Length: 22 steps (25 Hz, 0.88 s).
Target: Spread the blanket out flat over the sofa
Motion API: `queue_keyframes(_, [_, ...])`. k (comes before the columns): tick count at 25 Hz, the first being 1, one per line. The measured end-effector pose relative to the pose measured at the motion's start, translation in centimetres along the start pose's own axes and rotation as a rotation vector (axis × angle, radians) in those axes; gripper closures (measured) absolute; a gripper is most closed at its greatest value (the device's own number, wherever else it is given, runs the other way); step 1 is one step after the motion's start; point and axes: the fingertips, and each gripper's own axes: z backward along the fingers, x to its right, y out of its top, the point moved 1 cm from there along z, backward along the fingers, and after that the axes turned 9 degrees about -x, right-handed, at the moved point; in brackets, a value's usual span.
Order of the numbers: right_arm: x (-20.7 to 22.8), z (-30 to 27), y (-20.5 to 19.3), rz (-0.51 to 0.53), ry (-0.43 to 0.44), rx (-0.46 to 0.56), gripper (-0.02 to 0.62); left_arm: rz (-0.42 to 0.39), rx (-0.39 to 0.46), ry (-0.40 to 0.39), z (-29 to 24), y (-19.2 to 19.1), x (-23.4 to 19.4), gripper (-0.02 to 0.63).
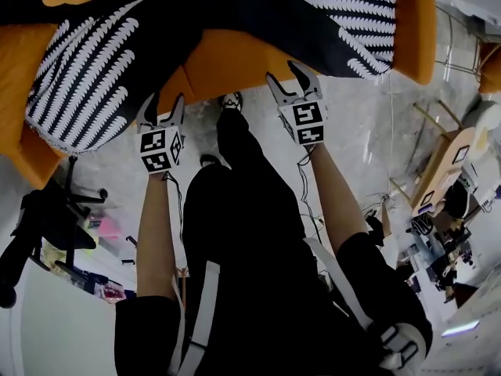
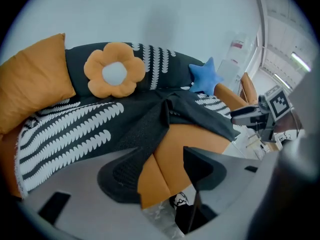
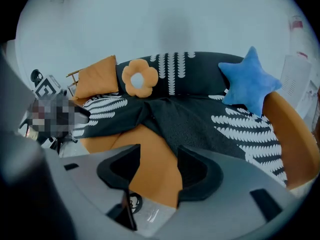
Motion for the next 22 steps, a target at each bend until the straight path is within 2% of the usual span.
queue_keyframes(4, [0.3,-2.1,-1.1,0.006,0.005,-0.014,0.353,-0.011,-0.019,-0.004,-2.0,-1.1,-0.2,0.345])
queue_keyframes(11, [1.5,-5.3,-0.6,0.02,0.003,-0.023,0.351,-0.028,-0.055,0.009,-4.4,-2.2,-1.3,0.345])
queue_keyframes(18, [2.6,-8.4,-1.1,0.045,0.003,-0.057,0.351,-0.116,-0.109,0.049,-7.7,-2.1,-2.7,0.345])
queue_keyframes(22, [3.2,-9.9,-1.9,0.058,-0.005,-0.076,0.351,-0.137,-0.135,0.082,-8.9,-2.7,-3.6,0.345])
